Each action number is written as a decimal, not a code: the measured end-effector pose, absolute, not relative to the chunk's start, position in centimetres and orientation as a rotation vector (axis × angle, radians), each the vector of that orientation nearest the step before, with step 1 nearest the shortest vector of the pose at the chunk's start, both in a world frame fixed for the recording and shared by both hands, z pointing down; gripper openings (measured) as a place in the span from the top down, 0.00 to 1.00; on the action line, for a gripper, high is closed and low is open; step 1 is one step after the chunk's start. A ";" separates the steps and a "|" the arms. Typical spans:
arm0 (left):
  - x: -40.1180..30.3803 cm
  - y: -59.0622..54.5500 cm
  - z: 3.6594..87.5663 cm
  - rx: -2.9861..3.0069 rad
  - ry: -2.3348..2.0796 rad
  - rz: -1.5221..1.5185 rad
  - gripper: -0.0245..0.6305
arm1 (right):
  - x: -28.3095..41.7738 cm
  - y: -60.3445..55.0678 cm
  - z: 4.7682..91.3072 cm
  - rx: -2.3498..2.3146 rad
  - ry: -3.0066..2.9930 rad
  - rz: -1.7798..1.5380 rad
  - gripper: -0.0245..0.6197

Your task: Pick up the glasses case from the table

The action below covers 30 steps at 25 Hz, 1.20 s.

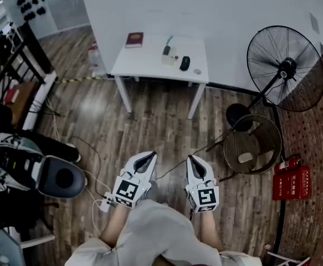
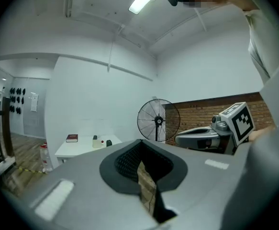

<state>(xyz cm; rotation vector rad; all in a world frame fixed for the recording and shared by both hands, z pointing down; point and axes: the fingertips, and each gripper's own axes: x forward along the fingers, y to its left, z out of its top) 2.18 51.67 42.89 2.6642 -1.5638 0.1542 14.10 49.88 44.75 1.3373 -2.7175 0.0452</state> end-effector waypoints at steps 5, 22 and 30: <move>0.8 46.8 42.9 2.655 -1.558 0.126 0.93 | 12.6 45.5 44.4 1.331 -2.701 0.027 0.95; -5.4 31.7 42.5 2.690 -1.429 0.109 0.93 | 6.6 31.5 43.6 1.423 -2.598 0.025 0.95; -6.2 28.8 43.3 2.679 -1.418 0.106 0.93 | 5.8 28.9 44.3 1.433 -2.591 0.026 0.95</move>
